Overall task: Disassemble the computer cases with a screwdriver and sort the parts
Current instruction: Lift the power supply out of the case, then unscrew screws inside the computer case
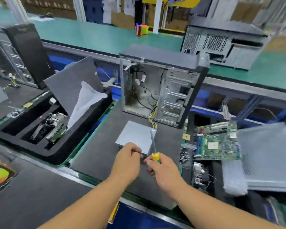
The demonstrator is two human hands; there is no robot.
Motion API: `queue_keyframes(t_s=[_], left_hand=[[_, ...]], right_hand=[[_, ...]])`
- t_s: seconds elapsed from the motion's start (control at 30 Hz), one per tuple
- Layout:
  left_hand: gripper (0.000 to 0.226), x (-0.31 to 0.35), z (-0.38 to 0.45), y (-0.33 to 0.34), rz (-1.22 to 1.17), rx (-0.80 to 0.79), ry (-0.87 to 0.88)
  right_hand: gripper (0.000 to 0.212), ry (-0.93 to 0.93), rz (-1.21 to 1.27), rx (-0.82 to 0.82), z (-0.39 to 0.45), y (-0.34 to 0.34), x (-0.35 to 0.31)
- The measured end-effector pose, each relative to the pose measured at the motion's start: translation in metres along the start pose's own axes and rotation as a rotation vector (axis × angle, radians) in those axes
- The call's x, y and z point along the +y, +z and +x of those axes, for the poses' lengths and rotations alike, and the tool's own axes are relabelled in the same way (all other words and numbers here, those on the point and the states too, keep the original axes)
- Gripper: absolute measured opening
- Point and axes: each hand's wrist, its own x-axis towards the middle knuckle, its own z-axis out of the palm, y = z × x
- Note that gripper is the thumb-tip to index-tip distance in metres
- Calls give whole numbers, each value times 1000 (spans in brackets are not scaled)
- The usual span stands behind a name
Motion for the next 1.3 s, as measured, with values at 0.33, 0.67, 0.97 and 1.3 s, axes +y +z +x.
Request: queue_keyframes(t_s=[0.33, 0.67, 0.97, 1.3], left_hand=[[23, 113, 8, 78, -344, -180, 191], [21, 139, -15, 135, -485, -394, 223], [26, 159, -53, 193, -383, -537, 295], [28, 190, -121, 374, -385, -545, 257]], right_hand=[[13, -159, -32, 371, -19, -83, -60], [31, -122, 58, 614, -45, -126, -71], [30, -217, 320, 621, -79, -199, -57], [22, -210, 284, 590, -122, -375, -14]])
